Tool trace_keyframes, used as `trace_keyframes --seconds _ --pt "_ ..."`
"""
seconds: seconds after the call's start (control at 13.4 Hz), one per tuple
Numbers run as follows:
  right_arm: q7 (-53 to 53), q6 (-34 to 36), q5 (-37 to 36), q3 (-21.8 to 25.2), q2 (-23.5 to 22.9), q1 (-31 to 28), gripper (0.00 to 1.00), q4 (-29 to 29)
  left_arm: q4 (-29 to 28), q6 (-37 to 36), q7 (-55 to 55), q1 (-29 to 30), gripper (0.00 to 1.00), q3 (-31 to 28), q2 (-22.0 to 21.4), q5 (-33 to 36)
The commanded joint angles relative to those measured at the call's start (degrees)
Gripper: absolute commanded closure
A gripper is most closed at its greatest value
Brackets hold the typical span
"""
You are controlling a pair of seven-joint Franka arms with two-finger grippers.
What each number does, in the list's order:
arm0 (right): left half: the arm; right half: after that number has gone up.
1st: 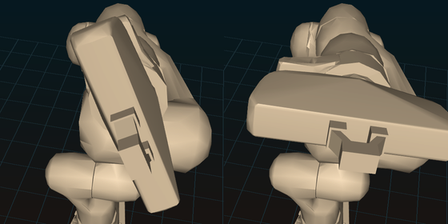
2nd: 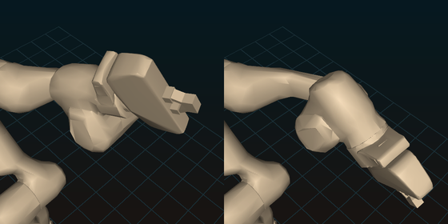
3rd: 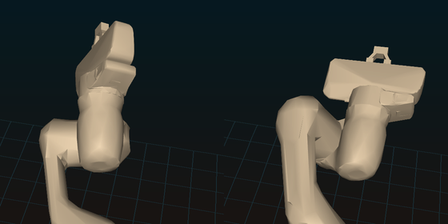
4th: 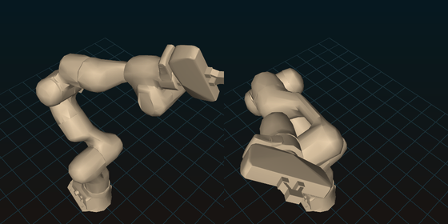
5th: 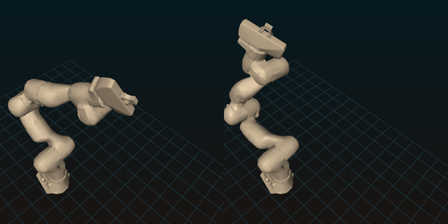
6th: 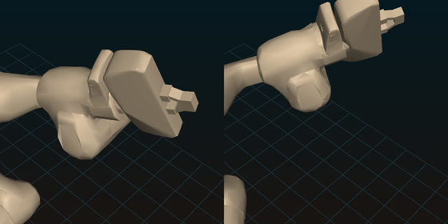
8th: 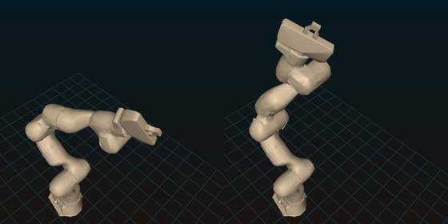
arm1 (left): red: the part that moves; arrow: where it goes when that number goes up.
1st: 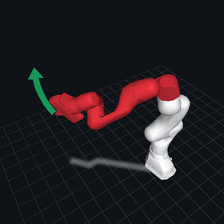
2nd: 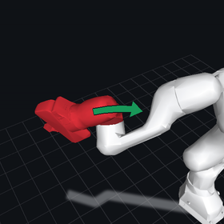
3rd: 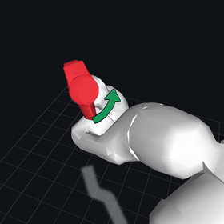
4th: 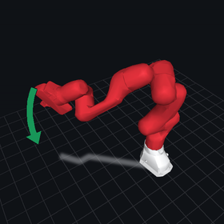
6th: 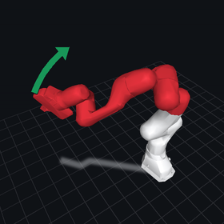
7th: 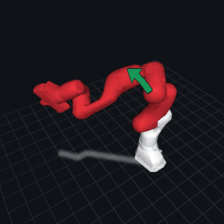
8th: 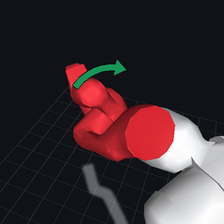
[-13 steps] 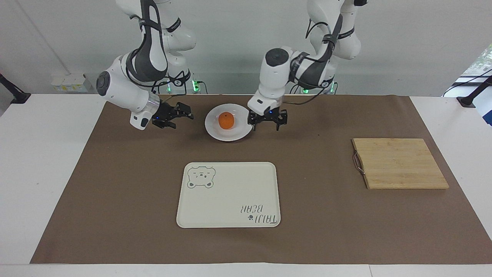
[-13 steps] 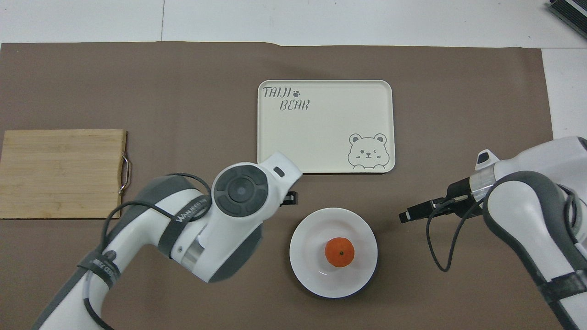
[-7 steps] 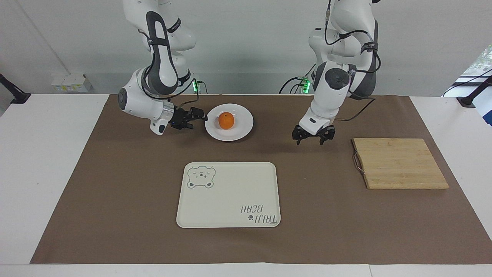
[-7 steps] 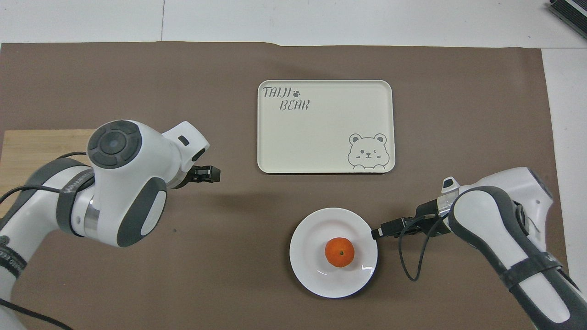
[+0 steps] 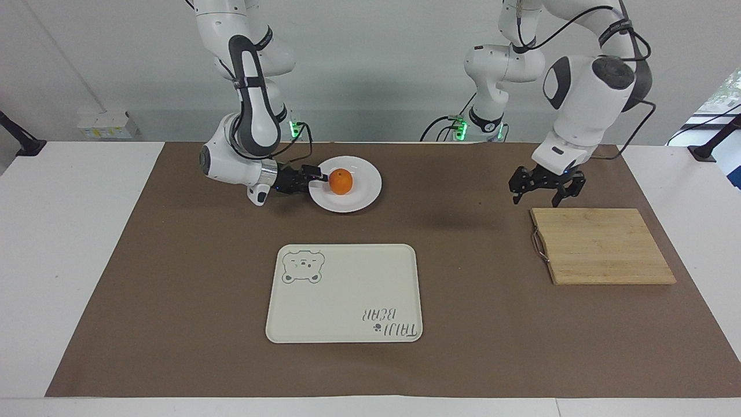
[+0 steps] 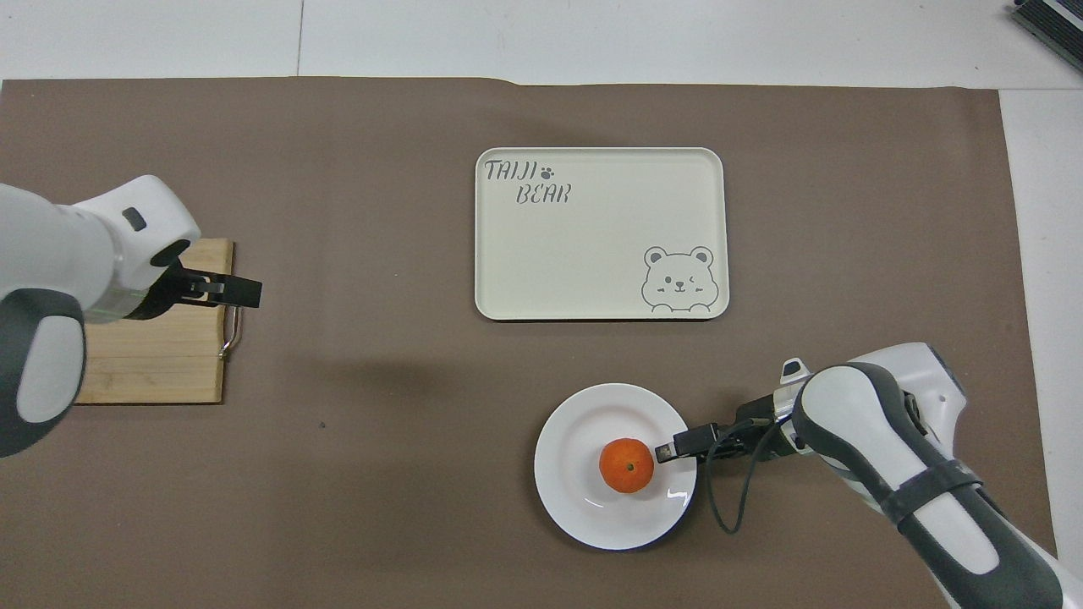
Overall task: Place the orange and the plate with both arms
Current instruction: 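Grip the plate rim with the right gripper while the left gripper withdraws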
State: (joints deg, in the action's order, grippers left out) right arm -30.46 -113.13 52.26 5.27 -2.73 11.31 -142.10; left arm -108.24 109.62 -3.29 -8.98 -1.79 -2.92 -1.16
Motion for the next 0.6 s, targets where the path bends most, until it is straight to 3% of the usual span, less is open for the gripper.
trace_keyframes --seconds 0.0,0.07,0.3,0.52 --pt "1.7 -0.6 1.9 0.1 1.2 0.0 0.74 -1.4 11.3 -9.6 -3.3 3.8 0.0 0.7 2.4 0.5" --pt "3.1 -0.6 1.9 0.0 1.1 0.0 1.0 -1.4 15.0 -12.8 -3.2 4.7 0.0 0.7 3.4 0.2" --pt "6.5 -0.3 1.9 0.0 0.9 0.0 1.0 -0.8 24.8 -21.6 -3.2 5.5 0.0 0.5 7.7 0.0" --pt "6.0 1.5 2.1 0.0 0.4 -0.2 1.0 0.4 21.2 -21.4 -2.3 6.0 0.0 0.6 5.0 -0.1"
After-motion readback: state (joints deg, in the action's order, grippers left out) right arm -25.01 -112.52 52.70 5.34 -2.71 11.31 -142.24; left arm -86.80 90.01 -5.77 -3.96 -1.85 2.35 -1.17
